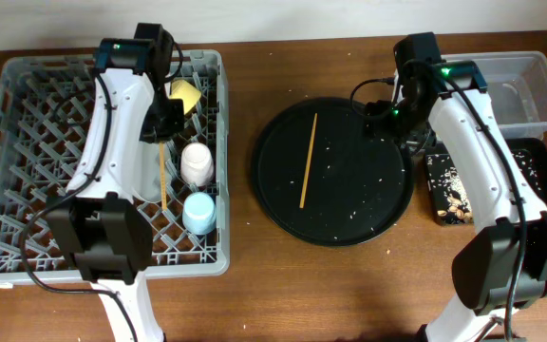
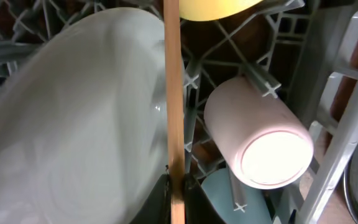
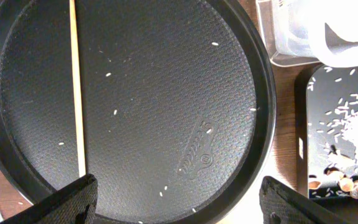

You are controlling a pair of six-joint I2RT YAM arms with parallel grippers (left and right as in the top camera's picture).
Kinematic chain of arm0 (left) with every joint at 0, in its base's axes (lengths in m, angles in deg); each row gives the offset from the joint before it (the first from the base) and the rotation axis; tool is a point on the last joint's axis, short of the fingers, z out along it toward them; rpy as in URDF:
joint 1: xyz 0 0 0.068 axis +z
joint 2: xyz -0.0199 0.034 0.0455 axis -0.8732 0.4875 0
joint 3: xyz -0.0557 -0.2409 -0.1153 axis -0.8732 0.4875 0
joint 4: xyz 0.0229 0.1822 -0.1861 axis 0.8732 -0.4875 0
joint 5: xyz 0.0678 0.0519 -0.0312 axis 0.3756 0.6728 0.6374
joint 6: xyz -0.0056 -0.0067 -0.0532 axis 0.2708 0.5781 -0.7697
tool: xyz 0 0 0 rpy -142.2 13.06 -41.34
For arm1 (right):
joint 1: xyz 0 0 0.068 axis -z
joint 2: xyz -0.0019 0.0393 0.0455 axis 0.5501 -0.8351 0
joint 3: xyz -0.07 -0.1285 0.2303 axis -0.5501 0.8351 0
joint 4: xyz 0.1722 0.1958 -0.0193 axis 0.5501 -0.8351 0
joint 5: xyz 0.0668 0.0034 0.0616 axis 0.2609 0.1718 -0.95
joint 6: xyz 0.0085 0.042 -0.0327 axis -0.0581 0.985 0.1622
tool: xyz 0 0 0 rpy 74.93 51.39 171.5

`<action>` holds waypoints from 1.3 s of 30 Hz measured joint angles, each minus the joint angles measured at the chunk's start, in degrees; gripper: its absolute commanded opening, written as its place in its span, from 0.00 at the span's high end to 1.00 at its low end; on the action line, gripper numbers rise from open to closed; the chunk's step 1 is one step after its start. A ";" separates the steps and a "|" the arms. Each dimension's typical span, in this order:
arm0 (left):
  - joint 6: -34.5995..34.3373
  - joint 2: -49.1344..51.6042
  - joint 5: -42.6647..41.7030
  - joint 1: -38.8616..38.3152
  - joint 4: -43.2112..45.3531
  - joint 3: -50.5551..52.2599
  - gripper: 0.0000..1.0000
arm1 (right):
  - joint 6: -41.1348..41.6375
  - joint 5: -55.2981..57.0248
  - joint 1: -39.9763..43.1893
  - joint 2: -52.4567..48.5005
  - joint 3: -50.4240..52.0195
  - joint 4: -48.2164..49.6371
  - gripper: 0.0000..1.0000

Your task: Sort waste into correct bins and load items into the dishwasher rack

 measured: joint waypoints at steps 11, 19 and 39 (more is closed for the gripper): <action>0.63 0.00 -8.04 -10.62 10.36 0.31 0.52 | -0.02 0.02 0.00 0.00 0.00 -0.07 0.15; -2.91 -0.11 -11.43 -27.23 33.57 14.97 0.53 | 3.54 2.80 12.70 0.00 0.00 -5.55 0.15; -4.09 8.68 -5.99 -33.79 38.01 19.45 0.99 | 2.91 3.02 14.80 0.00 0.00 -7.17 0.15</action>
